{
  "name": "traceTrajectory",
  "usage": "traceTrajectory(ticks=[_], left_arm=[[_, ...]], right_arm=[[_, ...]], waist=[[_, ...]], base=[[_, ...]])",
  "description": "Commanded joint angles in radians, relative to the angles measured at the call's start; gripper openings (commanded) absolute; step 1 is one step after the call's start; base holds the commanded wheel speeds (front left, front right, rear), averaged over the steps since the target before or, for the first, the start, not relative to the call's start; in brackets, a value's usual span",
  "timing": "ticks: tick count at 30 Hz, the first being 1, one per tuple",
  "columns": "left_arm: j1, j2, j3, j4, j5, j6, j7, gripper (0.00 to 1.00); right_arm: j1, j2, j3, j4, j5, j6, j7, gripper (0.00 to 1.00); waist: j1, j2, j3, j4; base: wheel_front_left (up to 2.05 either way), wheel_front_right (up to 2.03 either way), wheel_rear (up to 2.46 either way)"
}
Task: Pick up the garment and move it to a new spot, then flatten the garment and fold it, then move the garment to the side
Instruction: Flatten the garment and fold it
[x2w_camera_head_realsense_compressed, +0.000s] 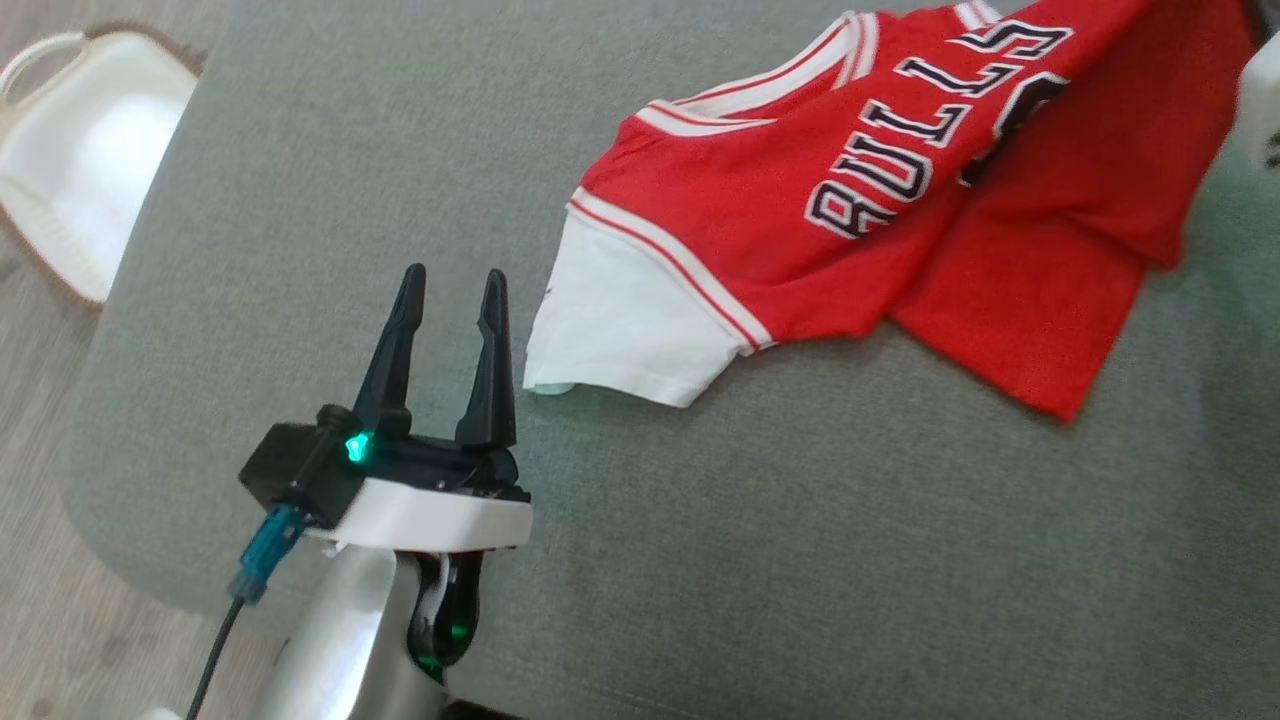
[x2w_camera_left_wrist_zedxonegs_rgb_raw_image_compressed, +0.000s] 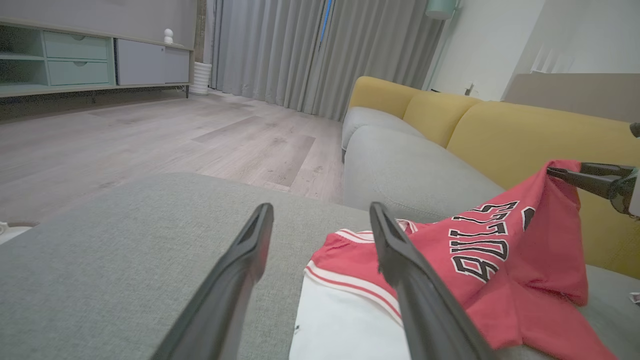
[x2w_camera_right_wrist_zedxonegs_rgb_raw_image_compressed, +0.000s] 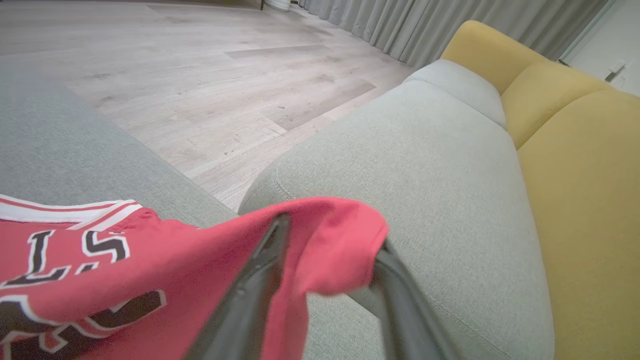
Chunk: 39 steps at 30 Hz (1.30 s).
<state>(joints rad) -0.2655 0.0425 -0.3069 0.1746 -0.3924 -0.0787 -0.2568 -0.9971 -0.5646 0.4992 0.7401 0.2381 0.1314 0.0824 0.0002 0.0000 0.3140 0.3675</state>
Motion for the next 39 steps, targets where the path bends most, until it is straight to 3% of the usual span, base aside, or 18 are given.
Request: traceTrajectory(ticks=[1, 8, 15, 24, 28, 34, 39], left_arm=[[-0.030, 0.008, 0.023, -0.036, -0.006, 0.006, -0.005, 1.00], [-0.038, 0.008, 0.054, -0.034, 0.010, 0.012, -0.005, 1.00], [-0.031, 0.008, 0.093, -0.031, 0.039, 0.003, -0.005, 1.00], [-0.003, 0.008, 0.123, -0.022, 0.067, -0.005, -0.005, 1.00], [0.017, 0.008, 0.134, -0.018, 0.078, -0.007, -0.005, 1.00], [0.056, 0.008, 0.150, -0.012, 0.084, -0.009, -0.005, 1.00], [0.084, 0.008, 0.153, 0.001, 0.085, -0.013, -0.005, 1.00]], right_arm=[[-0.047, -0.007, 0.010, 0.017, -0.009, -0.001, -0.014, 1.00], [-0.108, 0.055, 0.007, 0.176, -0.027, -0.001, -0.137, 1.00], [-0.075, 0.120, -0.060, 0.202, -0.015, -0.001, -0.293, 1.00], [0.126, 0.203, -0.215, 0.018, -0.027, -0.001, -0.343, 1.00], [0.296, 0.284, -0.330, -0.150, -0.059, -0.001, -0.344, 1.00], [0.571, 0.460, -0.482, -0.348, -0.133, -0.001, -0.344, 1.00], [0.749, 0.512, -0.523, -0.456, -0.155, -0.001, -0.344, 1.00]], waist=[[-0.0002, 0.0000, 0.028, 0.024], [-0.0002, 0.0000, 0.013, -0.026], [-0.0002, 0.0000, -0.039, -0.115], [-0.0002, 0.0000, -0.109, -0.205], [-0.0002, 0.0000, -0.143, -0.240], [-0.0002, 0.0000, -0.189, -0.279], [-0.0002, 0.0000, -0.214, -0.301]], base=[[0.00, 0.00, 0.00], [0.00, 0.00, 0.00], [0.00, 0.00, 0.00], [0.00, 0.00, 0.00], [0.00, 0.00, 0.00], [0.00, 0.00, 0.00], [0.00, 0.00, 0.00]])
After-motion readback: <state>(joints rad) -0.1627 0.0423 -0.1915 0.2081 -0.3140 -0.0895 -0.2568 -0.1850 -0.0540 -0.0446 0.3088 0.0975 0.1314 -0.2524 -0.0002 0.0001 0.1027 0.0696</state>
